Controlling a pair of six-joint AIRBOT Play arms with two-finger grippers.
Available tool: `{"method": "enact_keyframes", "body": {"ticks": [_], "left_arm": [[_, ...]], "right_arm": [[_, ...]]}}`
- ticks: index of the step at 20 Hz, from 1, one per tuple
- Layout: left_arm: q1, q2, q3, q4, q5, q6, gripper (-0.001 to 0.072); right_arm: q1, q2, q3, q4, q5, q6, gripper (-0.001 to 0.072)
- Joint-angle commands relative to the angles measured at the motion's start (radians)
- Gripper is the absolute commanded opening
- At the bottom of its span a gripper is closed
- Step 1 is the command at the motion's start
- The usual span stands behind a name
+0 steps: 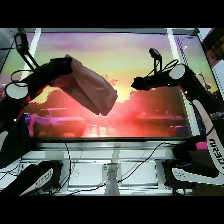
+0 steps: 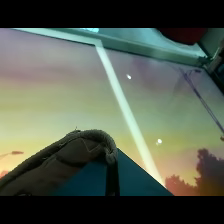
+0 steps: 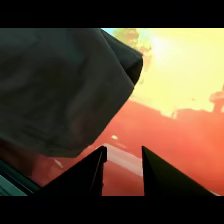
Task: Fold the clothes and pants, and hang the long-sleeved shirts on hangers.
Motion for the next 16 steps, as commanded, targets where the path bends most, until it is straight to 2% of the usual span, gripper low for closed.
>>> {"method": "enact_keyframes", "body": {"ticks": [1,9,11,12,13,14,15,16], "left_arm": [[-0.006,0.021,0.029,-0.003,0.028,0.001,0.0024],[-0.016,-0.050,0.028,0.001,0.061,-0.001,0.0024],[-0.017,-0.052,0.028,0.002,0.061,0.000,0.0024],[-0.017,-0.052,0.028,0.002,0.061,0.000,0.0024],[-0.017,-0.052,0.028,0.002,0.061,0.000,0.0024],[-0.017,-0.052,0.028,0.002,0.061,0.000,0.0024],[-0.017,-0.052,0.028,0.002,0.060,0.000,0.0024],[-0.022,-0.052,0.028,0.002,0.060,0.000,0.0025]], "right_arm": [[-0.001,0.000,-0.083,0.122,-0.054,-0.001,0.0278],[0.143,0.000,-0.140,0.154,-0.004,-0.028,0.0279],[0.221,0.000,-0.140,0.152,-0.037,-0.140,0.0295],[0.264,0.000,-0.140,0.138,-0.063,-0.190,0.0391],[0.314,0.000,-0.140,0.113,-0.098,-0.235,0.0447],[0.359,0.000,-0.140,0.082,-0.142,-0.263,0.0535],[0.408,0.000,-0.140,0.036,-0.203,-0.267,0.0643],[0.452,0.000,-0.140,-0.014,-0.269,-0.267,0.0693]]}}
